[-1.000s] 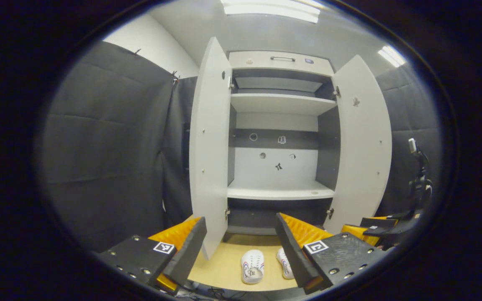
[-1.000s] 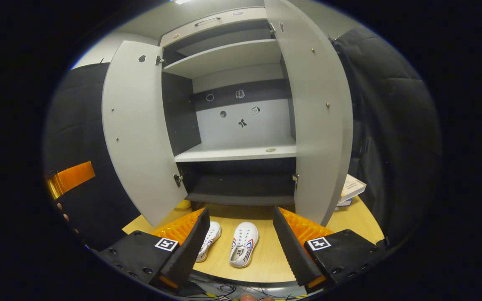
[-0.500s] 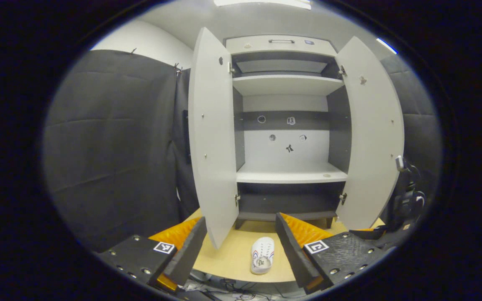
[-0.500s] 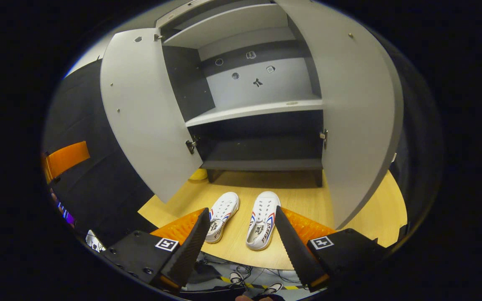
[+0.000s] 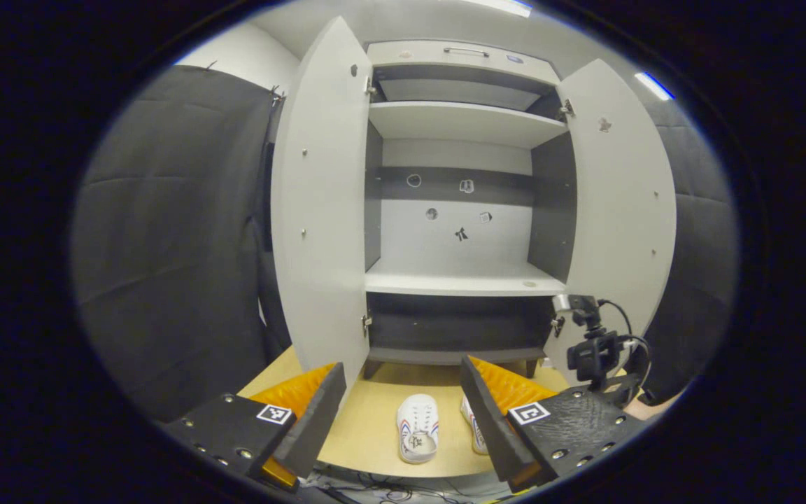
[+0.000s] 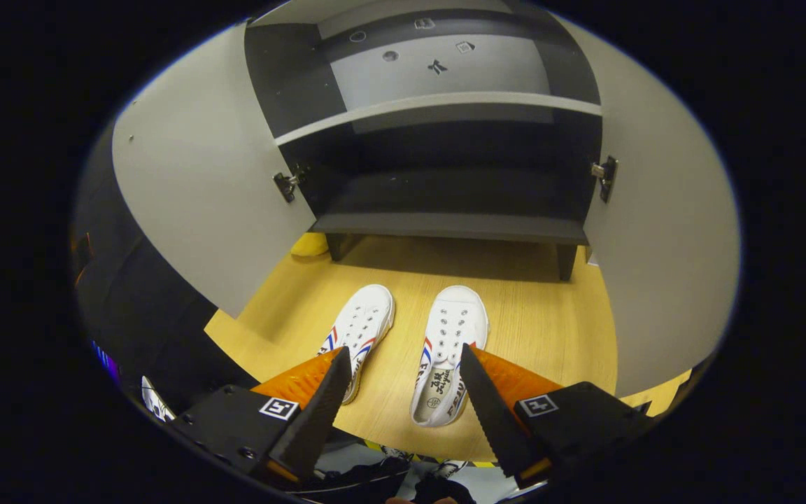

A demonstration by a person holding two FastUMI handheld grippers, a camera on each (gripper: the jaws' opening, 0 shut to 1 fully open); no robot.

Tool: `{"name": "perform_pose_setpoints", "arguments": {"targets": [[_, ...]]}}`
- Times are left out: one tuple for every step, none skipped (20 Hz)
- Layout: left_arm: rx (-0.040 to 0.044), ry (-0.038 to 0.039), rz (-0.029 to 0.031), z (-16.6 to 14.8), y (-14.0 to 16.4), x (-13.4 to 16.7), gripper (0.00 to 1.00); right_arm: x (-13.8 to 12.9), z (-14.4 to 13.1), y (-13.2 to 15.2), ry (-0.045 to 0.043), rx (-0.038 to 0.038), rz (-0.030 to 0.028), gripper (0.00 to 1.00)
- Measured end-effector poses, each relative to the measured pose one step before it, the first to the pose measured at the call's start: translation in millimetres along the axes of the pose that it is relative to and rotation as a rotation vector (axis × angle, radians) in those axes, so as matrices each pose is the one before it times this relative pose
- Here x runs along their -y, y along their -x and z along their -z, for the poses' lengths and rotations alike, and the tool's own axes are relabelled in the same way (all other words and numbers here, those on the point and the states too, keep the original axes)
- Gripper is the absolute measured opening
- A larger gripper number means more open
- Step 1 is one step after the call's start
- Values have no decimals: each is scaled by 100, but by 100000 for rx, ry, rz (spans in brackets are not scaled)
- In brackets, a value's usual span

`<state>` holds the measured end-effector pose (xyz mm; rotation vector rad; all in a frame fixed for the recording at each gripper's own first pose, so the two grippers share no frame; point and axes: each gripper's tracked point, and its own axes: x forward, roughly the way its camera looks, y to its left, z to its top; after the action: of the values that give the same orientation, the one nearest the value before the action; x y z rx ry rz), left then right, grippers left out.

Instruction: Grab one shoe with the right hand and put it into the shoe cabinet, grab the other shoe with the left hand and put it into the shoe cabinet; then close the right door with the right hand and the left door with the left hand.

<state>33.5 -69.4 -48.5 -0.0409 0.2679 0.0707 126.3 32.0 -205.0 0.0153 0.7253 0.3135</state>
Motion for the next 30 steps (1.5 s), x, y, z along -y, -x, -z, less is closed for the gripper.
{"name": "perform_pose_setpoints", "arguments": {"targets": [[-258, 92, 2224, 106, -672, 121, 94, 95, 193, -1001, 340, -1820, 772, 98], [-277, -88, 2159, 272, -573, 43, 94, 134, 102, -1098, 648, -1317, 1269, 98], [-31, -296, 1910, 83, -496, -24, 94, 99, 194, -1115, 741, -1623, 1519, 98], [136, -394, 1887, 33, -306, 0, 94, 199, 368, -1021, 416, -2359, 1424, 98], [-81, -288, 1598, 71, -394, -150, 94, 136, 633, -1245, -445, -2854, 1376, 98], [-921, 147, 1005, 294, -348, -302, 94, -27, 459, -1004, -1532, -2903, 737, 98], [-439, 885, 1299, 85, -215, -190, 95, 39, 557, -972, -1336, -2825, 821, 98], [-245, 1128, 2402, 98, -126, -44, 94, 306, 268, -911, -744, -2314, 1728, 93], [-189, 286, 2272, -115, -95, -16, 94, 231, 213, -785, -398, -1236, 1871, 99], [0, -464, 1411, 19, -188, -169, 94, 189, 186, -721, -397, -1369, 1650, 92], [283, -830, 1122, -226, -202, -92, 94, 64, 336, -560, -683, -1467, 786, 98], [178, -788, 1397, -65, -197, -26, 94, -248, -59, -349, -1212, -631, -103, 99], [378, -569, 1654, -87, -125, 55, 94, 67, 181, -331, -824, -655, 1237, 96], [377, -461, 1801, 74, -153, 161, 94, -75, -38, -442, 4, -166, 1053, 92], [317, -198, 1901, -31, -171, 134, 95, -87, 302, -334, 647, -1333, 969, 91], [241, -223, 1920, 150, -321, 120, 95, -14, 424, -463, 988, -2035, 1605, 89], [302, -486, 2035, 45, -379, 130, 95, 830, 97, -168, 1985, -796, 5564, 89], [-23, -1042, 1383, 73, -355, -56, 95, 780, -241, -384, 799, 59, 5542, 84], [24, -1242, 658, 63, -249, -234, 96, 57, 253, 114, -1068, -1527, 1757, 52], [580, -884, 743, -108, -197, -213, 94, -73, -303, 10, -2583, -866, 872, 46], [750, -337, 1122, -230, -108, -94, 96, 75, 165, -176, -3318, -2096, 1240, 46], [994, 275, 1888, -185, -61, 79, 95, 593, -185, -85, -2850, -726, 3298, 48], [960, 440, 1785, -183, -7, 119, 96, -25, 133, -524, -3160, -1707, 611, 29], [849, 223, 1094, -141, -8, -105, 96, -50, -291, 1041, 320, 259, 727, 29], [367, -77, 671, -86, 16, -142, 96, 58, 284, -434, 2750, -633, 1032, 26], [294, -128, 1066, -11, 17, 5, 95, 89, -277, -228, 2762, 1649, 1037, 29], [101, -231, 2417, 13, -84, 223, 98, -199, 140, 493, 1437, 326, 1106, 19], [-601, -798, 2981, 266, -93, 322, 95, -63, -292, -16, -97, 1562, 91, 19], [-479, -1085, 1440, 95, -31, 59, 94, -224, 272, -566, -273, 151, -597, 11], [-111, -675, 813, 101, -176, -122, 95, -59, -156, 1338, -615, 730, -181, 11]]}}
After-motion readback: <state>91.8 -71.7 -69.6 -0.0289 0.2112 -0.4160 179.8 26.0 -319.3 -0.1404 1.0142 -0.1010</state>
